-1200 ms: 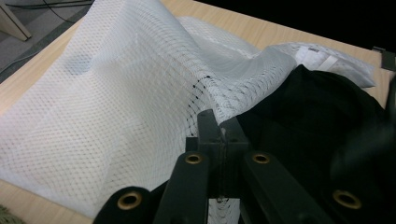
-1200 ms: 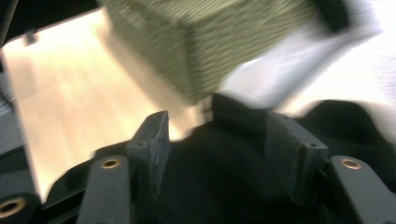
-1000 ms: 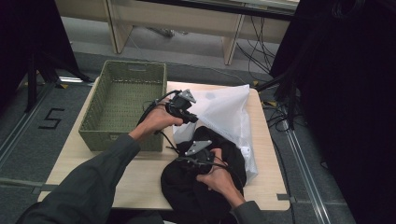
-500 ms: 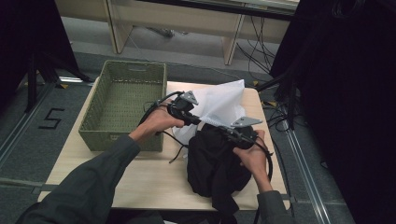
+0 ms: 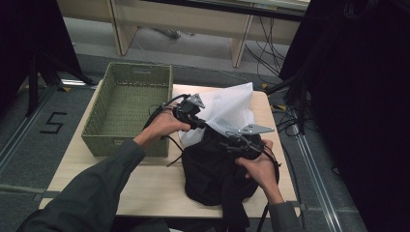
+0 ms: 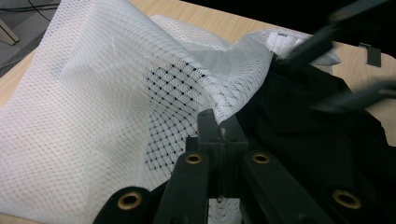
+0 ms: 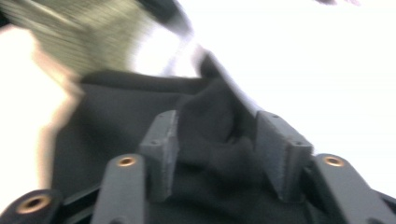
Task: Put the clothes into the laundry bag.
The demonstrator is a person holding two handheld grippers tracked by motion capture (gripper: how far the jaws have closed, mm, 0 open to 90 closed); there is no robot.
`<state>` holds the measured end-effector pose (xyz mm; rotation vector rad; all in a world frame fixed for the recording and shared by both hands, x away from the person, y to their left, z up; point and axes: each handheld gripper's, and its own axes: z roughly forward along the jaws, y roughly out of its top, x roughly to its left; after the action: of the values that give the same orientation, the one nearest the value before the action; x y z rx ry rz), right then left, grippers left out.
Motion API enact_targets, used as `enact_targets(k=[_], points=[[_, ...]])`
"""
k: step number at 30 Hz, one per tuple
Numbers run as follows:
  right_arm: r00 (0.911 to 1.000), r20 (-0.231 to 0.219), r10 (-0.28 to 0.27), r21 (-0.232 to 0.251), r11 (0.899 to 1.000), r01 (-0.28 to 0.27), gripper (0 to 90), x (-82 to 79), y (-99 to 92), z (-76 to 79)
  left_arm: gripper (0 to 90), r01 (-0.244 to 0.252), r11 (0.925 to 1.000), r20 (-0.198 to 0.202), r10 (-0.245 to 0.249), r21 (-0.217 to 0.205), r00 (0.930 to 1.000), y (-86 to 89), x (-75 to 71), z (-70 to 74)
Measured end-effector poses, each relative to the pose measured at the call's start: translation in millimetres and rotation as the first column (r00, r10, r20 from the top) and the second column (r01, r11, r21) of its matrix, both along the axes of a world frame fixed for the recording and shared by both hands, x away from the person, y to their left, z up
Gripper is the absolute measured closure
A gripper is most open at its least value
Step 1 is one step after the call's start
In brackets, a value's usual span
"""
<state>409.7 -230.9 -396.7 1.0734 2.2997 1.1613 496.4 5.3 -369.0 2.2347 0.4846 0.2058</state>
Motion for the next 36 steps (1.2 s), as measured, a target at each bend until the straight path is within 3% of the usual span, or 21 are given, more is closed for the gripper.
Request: enact_targets(k=[3,5,8,9,10,11,12,13,14,16,17,18,19,20,22,25,26,27,30,34,36], points=[[0.9950,0.003,0.099,0.022,0.995,-0.099,43.7,-22.5,22.1,10.8,89.3,-0.009,1.0000,-0.006,0.009,-0.002,0.9999,-0.9,0.9,-0.5],[0.9861,-0.013,0.165,0.018,0.986,-0.165,41.9,-36.9,47.4,1.8,89.3,-0.007,1.0000,-0.003,0.007,0.005,1.0000,-0.8,0.9,0.5],[0.9683,-0.067,0.241,-0.082,0.966,-0.246,39.1,-46.0,80.6,-28.4,89.3,0.009,0.9993,0.001,-0.009,0.036,1.0000,1.4,2.4,1.9],[0.9660,-0.081,0.245,-0.099,0.962,-0.253,39.2,-46.7,87.0,-38.4,89.3,-0.016,0.9999,-0.010,0.016,0.000,0.9998,-0.6,0.7,0.2],[0.9639,-0.112,0.241,-0.146,0.956,-0.256,39.4,-46.3,92.7,-50.2,89.3,-0.009,0.9999,-0.008,0.009,0.009,0.9999,-0.1,0.8,0.5],[0.9681,-0.097,0.231,-0.177,0.953,-0.245,40.0,-45.2,97.1,-61.8,89.3,-0.013,0.9999,-0.008,0.013,0.004,0.9999,-0.5,0.5,0.2],[0.9688,-0.117,0.219,-0.258,0.935,-0.242,43.2,-43.2,100.4,-74.8,89.3,-0.002,0.9998,-0.005,0.002,0.020,1.0000,0.4,1.2,0.7],[0.9590,-0.146,0.243,-0.317,0.907,-0.278,58.2,-39.2,102.2,-90.0,89.3,-0.003,0.9998,-0.008,0.004,0.017,1.0000,0.2,1.1,0.1],[0.9607,-0.132,0.244,-0.339,0.900,-0.275,68.8,-37.5,102.5,-100.4,89.3,-0.004,0.9999,-0.010,0.005,0.015,0.9999,0.1,0.7,-0.5],[0.9417,-0.180,0.284,-0.309,0.893,-0.328,87.5,-29.8,95.1,-90.4,89.3,0.001,0.9999,-0.010,-0.001,0.014,1.0000,0.5,-0.4,-0.9],[0.9597,-0.104,0.261,-0.298,0.912,-0.281,88.1,-27.7,88.5,-76.5,89.3,0.002,1.0000,-0.012,-0.002,0.005,0.9999,0.8,-2.0,0.2],[0.9597,-0.104,0.261,-0.298,0.912,-0.281,88.1,-27.7,88.5,-76.5,89.4,0.002,1.0000,-0.012,-0.002,0.005,0.9999,0.8,-2.0,0.2],[0.9690,-0.082,0.233,-0.280,0.928,-0.247,88.1,-23.5,79.0,-60.3,89.4,0.003,1.0000,-0.010,-0.003,-0.002,0.9999,0.8,-3.1,1.1],[0.9827,-0.031,0.183,-0.229,0.956,-0.185,88.1,-16.1,65.9,-42.1,89.3,0.005,1.0000,-0.009,-0.005,-0.003,0.9999,0.9,-4.0,1.9],[0.9971,0.024,0.072,-0.156,0.985,-0.068,88.1,-0.4,38.6,-16.2,89.4,0.013,0.9999,-0.003,-0.013,0.000,0.9999,1.1,-7.0,4.5],[0.9985,0.048,-0.024,-0.128,0.991,0.030,88.1,22.6,11.1,-13.9,89.4,0.038,0.9993,0.007,-0.038,0.007,0.9993,0.7,-11.1,8.0],[0.9960,-0.030,-0.084,-0.139,0.987,0.079,88.1,35.0,0.6,-31.8,89.4,0.038,0.9993,0.006,-0.038,0.006,0.9992,-0.3,-11.8,8.2],[0.9960,-0.030,-0.084,-0.139,0.987,0.079,88.1,35.0,0.6,-31.8,89.4,0.032,0.9995,0.002,-0.032,0.006,0.9995,-1.2,-12.6,7.8],[0.9896,-0.098,-0.106,-0.181,0.980,0.087,88.0,51.3,0.2,-74.2,89.4,0.041,0.9989,0.000,-0.041,0.020,0.9991,-5.3,-12.2,3.3],[0.9863,-0.091,-0.137,-0.136,0.983,0.124,84.8,57.7,5.6,-66.1,89.4,0.037,0.9989,-0.012,-0.036,0.030,0.9993,-6.0,-10.7,-1.9],[0.9857,-0.094,-0.140,-0.119,0.985,0.129,74.9,55.5,7.1,-58.9,89.3,0.024,0.9994,-0.013,-0.024,0.023,0.9996,-4.3,-8.4,-2.0]])
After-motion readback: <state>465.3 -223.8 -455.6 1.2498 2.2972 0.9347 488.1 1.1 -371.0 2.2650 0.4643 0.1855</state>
